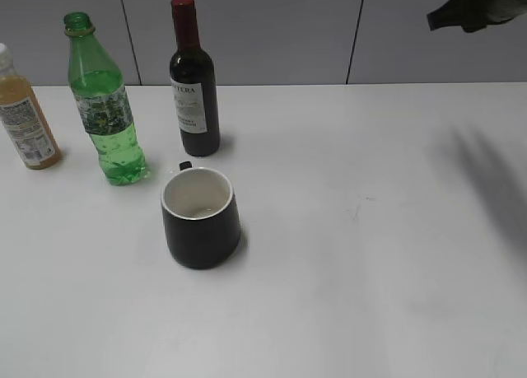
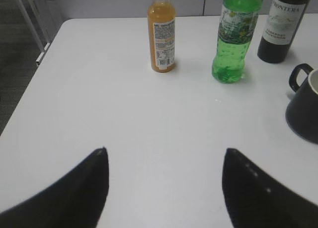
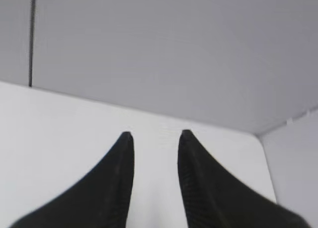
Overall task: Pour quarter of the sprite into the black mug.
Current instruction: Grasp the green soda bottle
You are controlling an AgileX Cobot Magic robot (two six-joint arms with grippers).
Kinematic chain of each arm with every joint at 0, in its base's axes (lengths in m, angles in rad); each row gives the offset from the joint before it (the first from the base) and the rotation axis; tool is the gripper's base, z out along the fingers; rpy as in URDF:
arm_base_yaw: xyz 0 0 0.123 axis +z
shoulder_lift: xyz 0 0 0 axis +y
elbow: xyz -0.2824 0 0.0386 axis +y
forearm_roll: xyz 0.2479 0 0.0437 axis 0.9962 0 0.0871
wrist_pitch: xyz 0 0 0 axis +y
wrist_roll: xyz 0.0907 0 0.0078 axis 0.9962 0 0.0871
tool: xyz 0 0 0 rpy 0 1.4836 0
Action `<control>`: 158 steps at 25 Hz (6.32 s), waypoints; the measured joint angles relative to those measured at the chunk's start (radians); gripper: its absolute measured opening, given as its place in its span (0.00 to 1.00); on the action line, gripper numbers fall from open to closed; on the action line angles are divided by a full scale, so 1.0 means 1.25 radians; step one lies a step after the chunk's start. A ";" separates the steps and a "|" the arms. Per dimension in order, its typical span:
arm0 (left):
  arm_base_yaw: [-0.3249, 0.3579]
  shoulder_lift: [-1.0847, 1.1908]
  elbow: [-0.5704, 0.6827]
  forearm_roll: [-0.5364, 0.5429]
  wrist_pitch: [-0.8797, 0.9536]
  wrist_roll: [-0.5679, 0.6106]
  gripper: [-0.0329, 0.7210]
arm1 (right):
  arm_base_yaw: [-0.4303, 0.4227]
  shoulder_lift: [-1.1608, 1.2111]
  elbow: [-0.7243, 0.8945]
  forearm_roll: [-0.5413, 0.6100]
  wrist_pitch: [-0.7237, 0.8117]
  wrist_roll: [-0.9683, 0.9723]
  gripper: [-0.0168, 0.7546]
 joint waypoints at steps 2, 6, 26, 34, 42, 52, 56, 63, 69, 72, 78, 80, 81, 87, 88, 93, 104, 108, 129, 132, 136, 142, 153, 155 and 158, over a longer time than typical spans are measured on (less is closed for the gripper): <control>0.000 0.000 0.000 0.000 0.000 0.000 0.76 | 0.000 -0.001 -0.029 0.198 0.093 -0.183 0.33; 0.000 0.000 0.000 0.000 0.000 0.000 0.76 | -0.001 -0.001 -0.116 0.478 0.266 -0.396 0.43; 0.000 0.000 0.000 0.000 0.000 0.000 0.76 | -0.090 -0.246 -0.106 0.793 0.666 -0.632 0.79; 0.000 0.000 0.000 0.000 0.000 0.000 0.76 | -0.090 -0.523 0.171 0.803 0.657 -0.643 0.79; 0.000 0.000 0.000 0.000 0.000 0.000 0.76 | -0.090 -0.813 0.427 0.818 0.639 -0.643 0.79; 0.000 0.000 0.000 0.000 0.000 0.000 0.76 | -0.090 -1.181 0.619 0.824 0.616 -0.643 0.79; 0.000 0.000 0.000 0.000 0.000 0.000 0.76 | -0.090 -1.318 0.686 0.826 0.605 -0.643 0.79; 0.000 0.000 0.000 0.000 0.000 0.000 0.76 | -0.090 -1.494 0.758 0.826 0.597 -0.643 0.79; 0.000 0.000 0.000 0.000 0.000 0.000 0.76 | -0.090 -1.505 0.768 0.826 0.548 -0.643 0.79; 0.000 0.000 0.000 0.000 0.000 0.000 0.76 | -0.094 -1.505 0.770 0.825 0.510 -0.643 0.79; 0.000 0.000 0.000 0.000 0.000 0.000 0.76 | -0.102 -1.505 0.793 0.824 0.473 -0.643 0.79; 0.000 0.000 0.000 0.000 0.000 0.000 0.76 | -0.102 -1.505 0.795 0.824 0.473 -0.643 0.79; 0.000 0.000 0.000 0.000 0.000 0.000 0.76 | -0.102 -1.505 0.795 0.824 0.473 -0.643 0.79; 0.000 0.000 0.000 0.000 0.000 0.000 0.76 | -0.102 -1.505 0.795 0.824 0.473 -0.643 0.79; 0.000 0.000 0.000 0.000 0.000 0.000 0.76 | -0.102 -1.505 0.795 0.824 0.473 -0.643 0.79; 0.000 0.000 0.000 0.000 0.000 0.000 0.76 | -0.102 -1.505 0.795 0.824 0.473 -0.643 0.79; 0.000 0.000 0.000 0.000 0.000 0.000 0.76 | -0.102 -1.505 0.795 0.824 0.473 -0.643 0.79; 0.000 0.000 0.000 0.000 0.000 0.000 0.76 | -0.102 -1.505 0.795 0.824 0.473 -0.643 0.79; 0.000 0.000 0.000 0.000 0.000 0.000 0.76 | -0.102 -1.505 0.795 0.824 0.473 -0.643 0.79; 0.000 0.000 0.000 0.000 0.000 0.000 0.76 | -0.102 -1.505 0.795 0.824 0.473 -0.643 0.79; 0.000 0.000 0.000 0.000 0.000 0.000 0.76 | -0.102 -1.505 0.795 0.824 0.473 -0.643 0.79; 0.000 0.000 0.000 0.000 0.000 0.000 0.76 | -0.102 -1.505 0.795 0.824 0.473 -0.643 0.79; 0.000 0.000 0.000 0.000 0.000 0.000 0.83 | -0.102 -1.505 0.795 0.824 0.473 -0.643 0.79; 0.000 0.000 0.000 0.000 0.000 0.000 0.89 | -0.102 -1.505 0.795 0.824 0.473 -0.643 0.79; 0.000 0.000 0.000 -0.001 0.000 0.000 0.91 | -0.102 -1.505 0.795 0.824 0.473 -0.643 0.79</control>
